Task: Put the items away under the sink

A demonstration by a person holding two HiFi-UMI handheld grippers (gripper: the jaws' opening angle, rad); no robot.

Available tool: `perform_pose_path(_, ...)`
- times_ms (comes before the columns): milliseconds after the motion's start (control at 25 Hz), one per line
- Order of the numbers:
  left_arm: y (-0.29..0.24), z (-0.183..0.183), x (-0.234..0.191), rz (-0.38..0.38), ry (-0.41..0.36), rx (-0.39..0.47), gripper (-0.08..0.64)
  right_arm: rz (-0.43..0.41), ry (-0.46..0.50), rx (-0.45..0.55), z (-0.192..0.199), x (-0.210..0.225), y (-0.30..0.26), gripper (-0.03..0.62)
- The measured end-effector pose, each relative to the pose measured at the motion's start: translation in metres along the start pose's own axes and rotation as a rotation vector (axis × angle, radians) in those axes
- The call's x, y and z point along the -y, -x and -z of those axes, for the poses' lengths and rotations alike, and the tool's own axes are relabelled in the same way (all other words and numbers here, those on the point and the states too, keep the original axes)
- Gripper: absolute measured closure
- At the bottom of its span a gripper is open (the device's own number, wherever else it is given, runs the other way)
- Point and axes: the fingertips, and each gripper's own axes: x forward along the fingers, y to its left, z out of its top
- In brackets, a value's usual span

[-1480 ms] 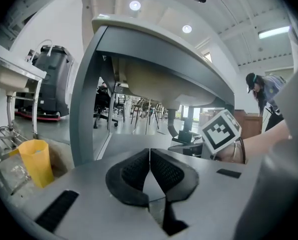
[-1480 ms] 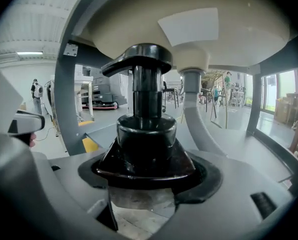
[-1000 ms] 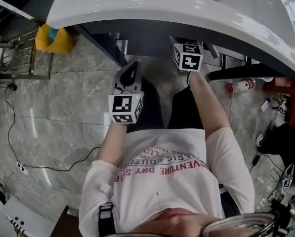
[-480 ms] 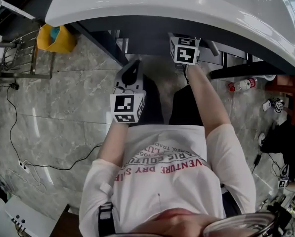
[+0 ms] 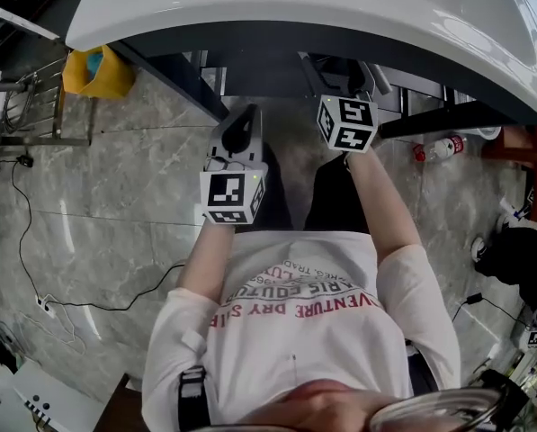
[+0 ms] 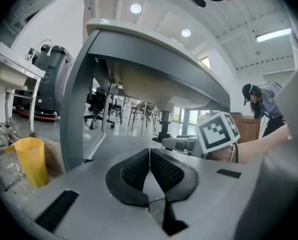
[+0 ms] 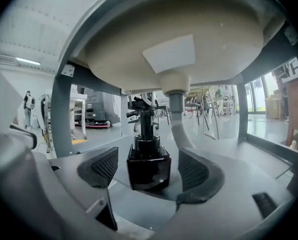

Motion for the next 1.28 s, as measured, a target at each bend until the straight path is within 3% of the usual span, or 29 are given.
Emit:
perform_pose_path(160,-0.015,-0.002,0.015,0.016,0.001,0.016,0.532,-0.071,-0.027,0.034,-0.002,-0.005,0.026,0.225)
perform_pose_path(440,-0.038,-0.016,0.044,0.067,0.016,0.01,0.532,-0.021,-0.024,0.05,-0.009,-0.002,0.066,0.544)
perform_pose_path(560,-0.046,-0.03,0.055,0.096,0.058,-0.06,0.532,-0.045,-0.019,0.027,-0.026,-0.012,0.076,0.563)
perform_pose_path(800,-0.024,-0.08,0.075,0.088,-0.007,-0.145,0.532,-0.094,-0.072,-0.047,-0.071,-0.034,0.114,0.566)
perform_pose_path(1080,0.019,-0.186,0.105,0.085,0.016,-0.177,0.532,-0.116,-0.134,-0.13,-0.17,-0.025,0.155,0.568)
perform_pose_path(1280,0.052,-0.262,0.135,0.088,0.046,-0.175,0.532,-0.109,-0.129,-0.12,-0.25,-0.018,0.197,0.568)
